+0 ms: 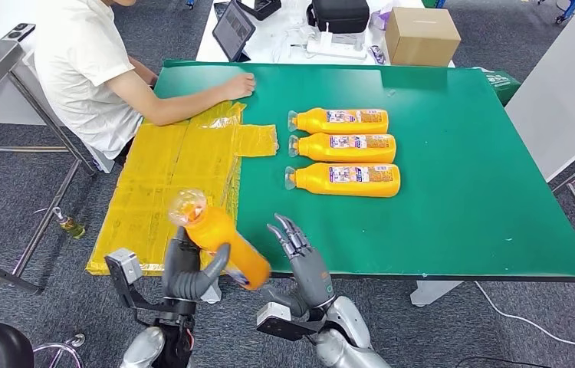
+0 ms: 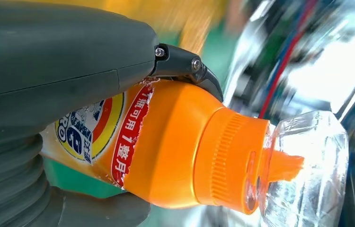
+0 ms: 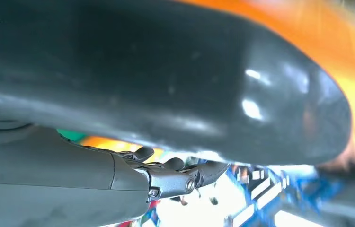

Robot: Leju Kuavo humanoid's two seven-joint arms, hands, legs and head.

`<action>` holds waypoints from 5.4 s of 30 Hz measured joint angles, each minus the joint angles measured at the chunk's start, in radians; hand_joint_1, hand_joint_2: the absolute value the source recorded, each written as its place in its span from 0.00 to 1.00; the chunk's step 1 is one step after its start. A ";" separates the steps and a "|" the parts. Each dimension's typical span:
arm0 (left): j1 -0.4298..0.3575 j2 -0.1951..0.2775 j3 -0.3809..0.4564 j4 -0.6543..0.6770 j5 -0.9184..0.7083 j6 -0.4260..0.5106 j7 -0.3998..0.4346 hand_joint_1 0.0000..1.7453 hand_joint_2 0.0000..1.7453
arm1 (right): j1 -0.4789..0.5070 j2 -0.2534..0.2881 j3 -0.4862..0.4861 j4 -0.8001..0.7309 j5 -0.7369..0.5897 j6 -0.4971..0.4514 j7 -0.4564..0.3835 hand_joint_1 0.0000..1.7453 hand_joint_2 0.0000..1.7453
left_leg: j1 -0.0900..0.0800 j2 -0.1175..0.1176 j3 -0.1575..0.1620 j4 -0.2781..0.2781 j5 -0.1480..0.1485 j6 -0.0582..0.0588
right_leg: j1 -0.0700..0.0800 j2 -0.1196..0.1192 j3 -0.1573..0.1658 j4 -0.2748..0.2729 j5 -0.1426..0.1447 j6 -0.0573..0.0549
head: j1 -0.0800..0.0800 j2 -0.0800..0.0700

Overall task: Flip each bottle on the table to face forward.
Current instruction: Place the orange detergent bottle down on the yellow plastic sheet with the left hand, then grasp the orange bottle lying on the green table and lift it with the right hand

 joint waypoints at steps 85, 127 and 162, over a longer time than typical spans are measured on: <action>-0.338 0.064 -0.056 0.444 -1.235 0.404 0.081 0.00 1.00 | 0.081 0.110 -0.343 -0.275 -0.108 -0.008 -0.002 0.00 0.00 | 0.000 0.000 0.000 0.000 0.002 -0.001 | 0.000 0.000 0.000 0.001 0.000 0.000 | 0.000 0.000; -0.066 0.029 -0.143 -0.020 -0.723 0.220 -0.095 0.00 1.00 | -0.090 -0.106 -0.582 0.045 0.798 -0.009 0.353 0.00 1.00 | -0.002 -0.002 -0.001 0.000 0.003 0.000 | -0.002 -0.003 0.000 0.000 0.001 0.000 | 0.000 0.000; -0.044 0.020 -0.160 -0.049 -0.431 -0.111 -0.008 0.00 1.00 | -0.332 -0.233 -0.364 0.414 0.649 0.290 0.551 1.00 1.00 | -0.002 -0.002 0.007 0.000 0.004 0.002 | -0.003 -0.003 0.008 0.000 0.002 0.002 | 0.000 0.000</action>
